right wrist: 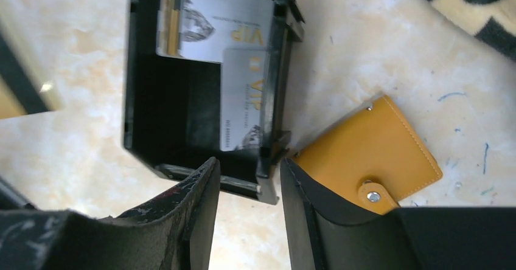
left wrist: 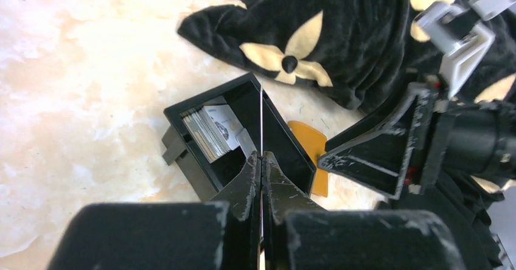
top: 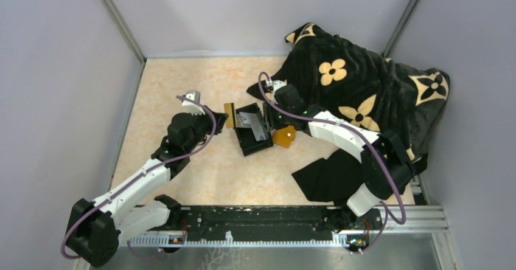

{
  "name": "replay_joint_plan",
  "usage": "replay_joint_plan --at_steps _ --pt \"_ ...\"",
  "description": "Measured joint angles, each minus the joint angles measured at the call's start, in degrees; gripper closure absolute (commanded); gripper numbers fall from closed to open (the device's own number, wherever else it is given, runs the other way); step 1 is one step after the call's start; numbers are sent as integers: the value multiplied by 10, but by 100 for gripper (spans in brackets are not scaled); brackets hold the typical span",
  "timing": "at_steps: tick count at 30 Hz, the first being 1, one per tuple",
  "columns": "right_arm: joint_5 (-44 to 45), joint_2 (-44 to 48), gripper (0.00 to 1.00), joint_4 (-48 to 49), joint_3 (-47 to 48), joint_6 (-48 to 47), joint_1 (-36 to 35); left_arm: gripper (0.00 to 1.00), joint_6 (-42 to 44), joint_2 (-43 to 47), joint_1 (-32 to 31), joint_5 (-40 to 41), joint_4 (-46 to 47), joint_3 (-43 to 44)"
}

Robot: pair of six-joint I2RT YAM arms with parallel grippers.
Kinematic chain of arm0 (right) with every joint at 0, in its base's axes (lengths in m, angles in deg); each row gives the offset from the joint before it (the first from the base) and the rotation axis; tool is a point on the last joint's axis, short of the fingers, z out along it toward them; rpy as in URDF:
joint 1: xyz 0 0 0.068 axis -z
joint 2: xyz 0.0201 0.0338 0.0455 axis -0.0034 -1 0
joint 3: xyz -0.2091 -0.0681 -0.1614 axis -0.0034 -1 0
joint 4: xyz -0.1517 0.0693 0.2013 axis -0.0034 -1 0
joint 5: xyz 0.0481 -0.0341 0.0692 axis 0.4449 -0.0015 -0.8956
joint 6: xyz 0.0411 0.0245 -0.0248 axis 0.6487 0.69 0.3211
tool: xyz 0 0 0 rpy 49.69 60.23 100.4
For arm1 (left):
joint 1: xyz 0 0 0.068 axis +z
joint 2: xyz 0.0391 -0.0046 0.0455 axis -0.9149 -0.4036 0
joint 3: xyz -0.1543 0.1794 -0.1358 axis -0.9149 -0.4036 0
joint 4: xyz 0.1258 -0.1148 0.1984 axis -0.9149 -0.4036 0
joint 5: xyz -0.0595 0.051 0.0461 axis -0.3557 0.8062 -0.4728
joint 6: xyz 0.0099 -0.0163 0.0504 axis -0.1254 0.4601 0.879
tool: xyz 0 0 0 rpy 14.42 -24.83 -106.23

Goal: Put the credit cards into the card holder
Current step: Move the storage box to the center of the board.

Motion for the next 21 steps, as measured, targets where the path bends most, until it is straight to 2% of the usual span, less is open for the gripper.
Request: replay_joint_plan --at_steps 8,15,18,21 --pt "60 -76 58 -22 35 -22 -9 100 -11 26 0 53 -21 0" --pt "73 -123 63 -24 49 -24 -15 100 -18 34 0 70 -24 -5" --pt "76 -141 69 -26 62 -24 -19 100 -22 40 0 76 -27 -9" --pt "84 -160 79 -30 80 -24 -25 100 -28 49 0 85 -30 -13"
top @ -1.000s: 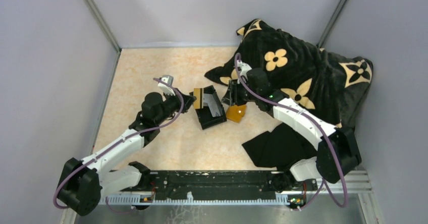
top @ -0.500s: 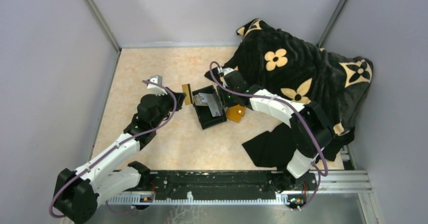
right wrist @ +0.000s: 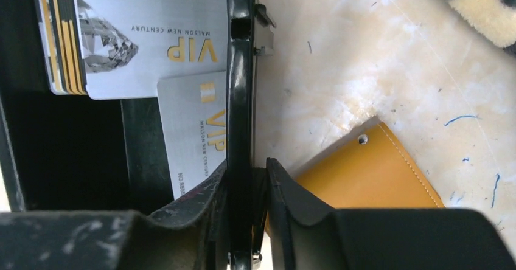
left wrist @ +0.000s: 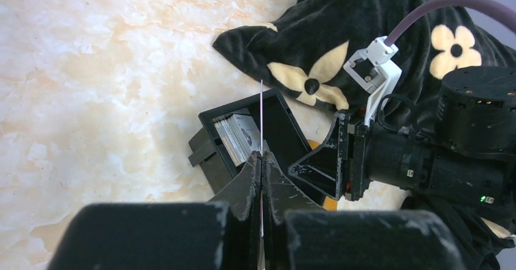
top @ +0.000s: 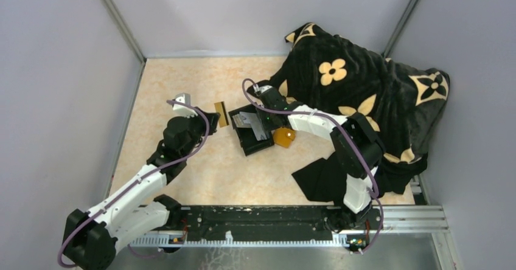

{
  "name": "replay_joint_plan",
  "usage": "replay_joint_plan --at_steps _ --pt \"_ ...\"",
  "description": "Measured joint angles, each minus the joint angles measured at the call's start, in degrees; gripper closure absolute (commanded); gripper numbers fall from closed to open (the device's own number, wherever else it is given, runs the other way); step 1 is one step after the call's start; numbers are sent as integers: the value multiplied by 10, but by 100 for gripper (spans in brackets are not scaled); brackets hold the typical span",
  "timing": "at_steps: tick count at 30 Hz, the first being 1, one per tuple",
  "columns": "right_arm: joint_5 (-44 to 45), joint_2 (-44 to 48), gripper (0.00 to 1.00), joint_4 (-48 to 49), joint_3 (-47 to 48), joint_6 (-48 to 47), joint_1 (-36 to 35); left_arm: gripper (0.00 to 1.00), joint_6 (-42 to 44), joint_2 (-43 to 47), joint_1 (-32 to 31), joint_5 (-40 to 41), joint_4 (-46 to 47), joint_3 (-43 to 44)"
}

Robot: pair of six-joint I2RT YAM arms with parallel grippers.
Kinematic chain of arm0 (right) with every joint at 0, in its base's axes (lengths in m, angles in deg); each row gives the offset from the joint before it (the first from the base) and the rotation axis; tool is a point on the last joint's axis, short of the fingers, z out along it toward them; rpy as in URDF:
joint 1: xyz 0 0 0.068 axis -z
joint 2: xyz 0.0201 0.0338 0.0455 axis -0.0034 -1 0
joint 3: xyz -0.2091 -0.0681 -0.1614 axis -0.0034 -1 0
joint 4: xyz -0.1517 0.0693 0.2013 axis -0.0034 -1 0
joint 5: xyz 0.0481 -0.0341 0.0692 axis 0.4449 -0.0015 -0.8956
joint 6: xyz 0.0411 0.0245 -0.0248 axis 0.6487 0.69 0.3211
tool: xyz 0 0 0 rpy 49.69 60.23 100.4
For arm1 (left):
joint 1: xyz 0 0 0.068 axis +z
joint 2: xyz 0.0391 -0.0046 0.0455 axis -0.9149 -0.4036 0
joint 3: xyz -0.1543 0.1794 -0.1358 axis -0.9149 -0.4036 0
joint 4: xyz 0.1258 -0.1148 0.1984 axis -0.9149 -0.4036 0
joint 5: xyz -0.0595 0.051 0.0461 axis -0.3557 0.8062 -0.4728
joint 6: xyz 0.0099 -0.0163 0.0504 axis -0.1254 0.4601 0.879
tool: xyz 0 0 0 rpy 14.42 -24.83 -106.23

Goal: Put the credit cards into the card holder
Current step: Move the storage box to the center of the board.

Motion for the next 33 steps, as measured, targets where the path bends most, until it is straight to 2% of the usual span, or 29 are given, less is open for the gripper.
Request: replay_joint_plan --at_steps 5,12,20,26,29,33 --pt "26 -25 87 -17 33 2 -16 100 -12 20 0 24 -17 0" --pt "67 -88 88 -55 128 6 -57 100 -30 56 0 73 -48 0" --pt "93 -201 88 -117 304 7 -110 100 -59 115 0 135 -112 0" --pt "106 -302 89 -179 473 11 -134 100 -78 162 0 181 -168 0" --pt "107 -340 86 -204 540 15 -144 100 -87 177 0 198 -195 0" --pt "109 -382 67 -223 611 20 -152 100 -95 188 0 216 -225 2"
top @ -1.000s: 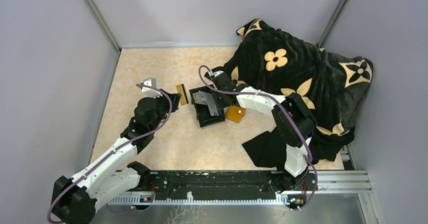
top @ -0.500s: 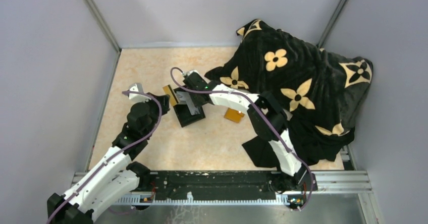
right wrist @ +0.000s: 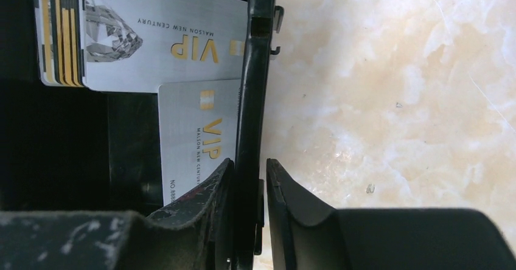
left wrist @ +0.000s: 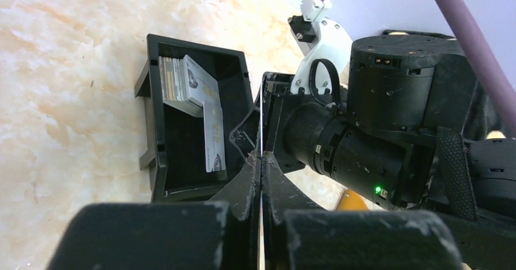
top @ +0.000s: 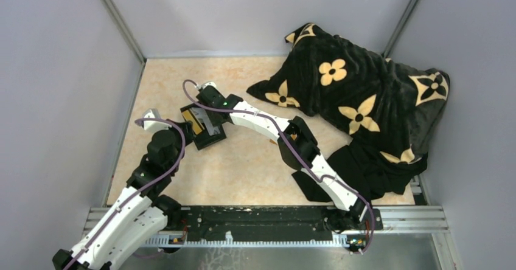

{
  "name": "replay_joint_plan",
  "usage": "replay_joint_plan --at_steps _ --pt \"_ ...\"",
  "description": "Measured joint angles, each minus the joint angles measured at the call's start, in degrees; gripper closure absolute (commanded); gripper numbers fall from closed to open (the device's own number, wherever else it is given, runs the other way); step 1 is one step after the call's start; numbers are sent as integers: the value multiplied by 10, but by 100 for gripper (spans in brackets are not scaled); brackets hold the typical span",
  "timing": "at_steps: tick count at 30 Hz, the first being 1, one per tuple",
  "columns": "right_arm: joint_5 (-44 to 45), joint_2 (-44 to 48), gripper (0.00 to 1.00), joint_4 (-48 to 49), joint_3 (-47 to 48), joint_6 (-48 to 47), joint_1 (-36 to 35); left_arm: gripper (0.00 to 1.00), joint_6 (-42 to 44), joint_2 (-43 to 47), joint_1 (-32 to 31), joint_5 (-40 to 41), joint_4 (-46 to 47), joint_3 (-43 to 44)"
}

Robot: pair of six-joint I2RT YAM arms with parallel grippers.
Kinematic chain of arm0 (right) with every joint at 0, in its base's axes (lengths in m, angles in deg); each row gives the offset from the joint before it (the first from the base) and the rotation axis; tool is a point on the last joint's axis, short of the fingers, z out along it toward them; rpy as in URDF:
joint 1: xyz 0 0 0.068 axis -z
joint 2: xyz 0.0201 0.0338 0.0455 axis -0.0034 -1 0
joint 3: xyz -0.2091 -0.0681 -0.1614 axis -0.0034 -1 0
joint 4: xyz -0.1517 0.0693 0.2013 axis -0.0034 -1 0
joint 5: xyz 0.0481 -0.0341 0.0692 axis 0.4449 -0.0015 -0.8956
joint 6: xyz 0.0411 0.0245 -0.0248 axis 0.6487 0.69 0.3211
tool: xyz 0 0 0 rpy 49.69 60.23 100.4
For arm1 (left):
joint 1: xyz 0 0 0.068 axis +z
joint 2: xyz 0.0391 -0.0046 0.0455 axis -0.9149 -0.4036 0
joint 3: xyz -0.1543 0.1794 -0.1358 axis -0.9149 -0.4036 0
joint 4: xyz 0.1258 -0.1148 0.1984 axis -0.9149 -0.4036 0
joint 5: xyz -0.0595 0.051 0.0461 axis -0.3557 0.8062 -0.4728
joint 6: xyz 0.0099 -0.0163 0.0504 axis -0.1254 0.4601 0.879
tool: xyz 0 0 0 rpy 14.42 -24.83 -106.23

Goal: Put the credit cards into the card holder
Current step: Move the storage box to the center of the board.

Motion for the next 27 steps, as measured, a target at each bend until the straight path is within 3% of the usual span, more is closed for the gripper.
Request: replay_joint_plan --at_steps 4,6,12,19,24,27 --pt "1 1 46 14 -7 7 -4 100 -2 2 0 8 -15 3" --pt "3 17 42 36 -47 7 -4 100 -3 1 0 8 -18 4" --pt "28 94 41 70 -174 5 -4 100 0 -14 0 4 -16 7" --pt "60 256 41 131 -317 6 2 100 28 -57 0 -43 14 20" --pt "52 419 42 217 -500 21 30 100 48 -95 0 -112 57 24" --pt "4 520 44 288 -631 32 70 100 55 -118 0 -169 95 24"
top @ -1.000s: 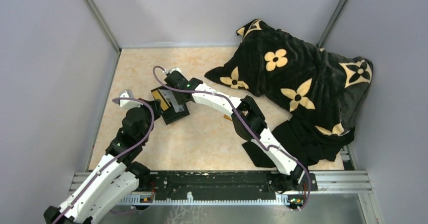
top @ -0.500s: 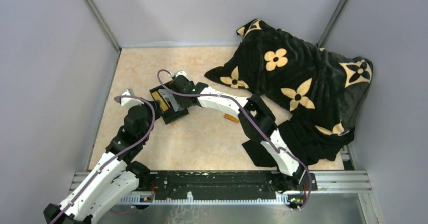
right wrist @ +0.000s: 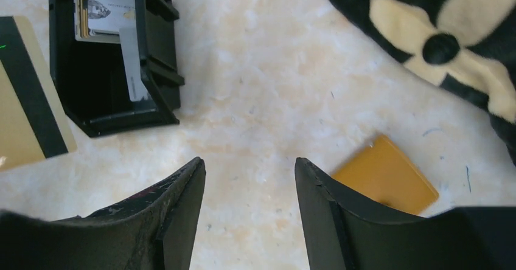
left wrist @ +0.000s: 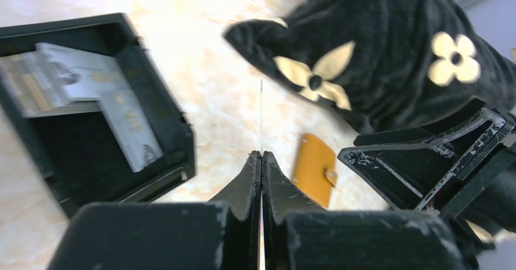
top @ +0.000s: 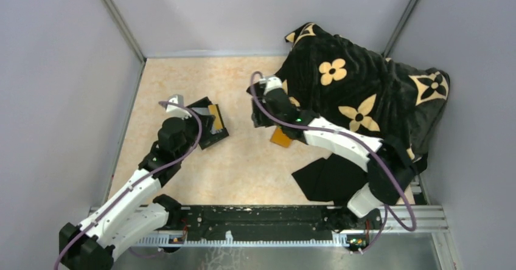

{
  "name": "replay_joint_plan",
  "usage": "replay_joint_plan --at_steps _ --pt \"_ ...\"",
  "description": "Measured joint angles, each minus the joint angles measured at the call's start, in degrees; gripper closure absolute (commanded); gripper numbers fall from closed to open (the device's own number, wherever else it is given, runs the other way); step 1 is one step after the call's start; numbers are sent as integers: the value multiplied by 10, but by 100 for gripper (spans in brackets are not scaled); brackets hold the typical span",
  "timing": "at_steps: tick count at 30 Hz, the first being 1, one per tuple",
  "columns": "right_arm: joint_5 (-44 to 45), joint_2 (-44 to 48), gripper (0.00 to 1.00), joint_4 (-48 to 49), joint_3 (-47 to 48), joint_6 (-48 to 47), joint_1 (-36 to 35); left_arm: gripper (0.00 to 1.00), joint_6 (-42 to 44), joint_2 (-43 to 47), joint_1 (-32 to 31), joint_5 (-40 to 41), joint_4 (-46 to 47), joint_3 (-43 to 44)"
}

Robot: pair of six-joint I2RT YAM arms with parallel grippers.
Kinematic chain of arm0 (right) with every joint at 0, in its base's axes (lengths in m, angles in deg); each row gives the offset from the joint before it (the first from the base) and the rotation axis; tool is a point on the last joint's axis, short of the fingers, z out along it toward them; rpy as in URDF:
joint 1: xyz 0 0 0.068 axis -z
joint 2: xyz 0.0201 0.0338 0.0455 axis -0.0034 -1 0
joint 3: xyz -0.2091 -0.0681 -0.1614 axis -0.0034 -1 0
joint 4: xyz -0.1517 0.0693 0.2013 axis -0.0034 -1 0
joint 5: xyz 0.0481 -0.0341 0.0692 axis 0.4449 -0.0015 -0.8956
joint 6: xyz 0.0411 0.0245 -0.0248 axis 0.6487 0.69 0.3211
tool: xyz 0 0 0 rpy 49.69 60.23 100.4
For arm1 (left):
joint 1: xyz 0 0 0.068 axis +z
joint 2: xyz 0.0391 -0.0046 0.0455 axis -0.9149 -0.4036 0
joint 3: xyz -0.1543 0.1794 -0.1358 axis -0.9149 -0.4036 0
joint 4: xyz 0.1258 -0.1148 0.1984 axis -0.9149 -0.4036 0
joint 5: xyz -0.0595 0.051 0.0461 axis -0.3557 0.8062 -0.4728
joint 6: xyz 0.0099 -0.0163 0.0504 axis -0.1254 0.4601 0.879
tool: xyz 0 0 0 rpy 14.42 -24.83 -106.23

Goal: Put the credit cards into the card holder
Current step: Move the storage box to the center of the board, then open the card holder at the center of the board.

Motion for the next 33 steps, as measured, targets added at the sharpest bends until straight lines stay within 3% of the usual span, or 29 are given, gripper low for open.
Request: replay_joint_plan --at_steps 6,11,19,33 --pt "-128 160 46 132 -203 32 73 100 7 -58 0 -132 102 1" --pt "-219 210 49 235 -278 60 84 100 -2 -114 0 -234 167 8" --pt "-301 237 51 380 -369 129 121 100 -45 -185 0 -355 269 10" --pt "-396 202 52 572 -413 245 171 100 -109 -262 0 -446 381 5"
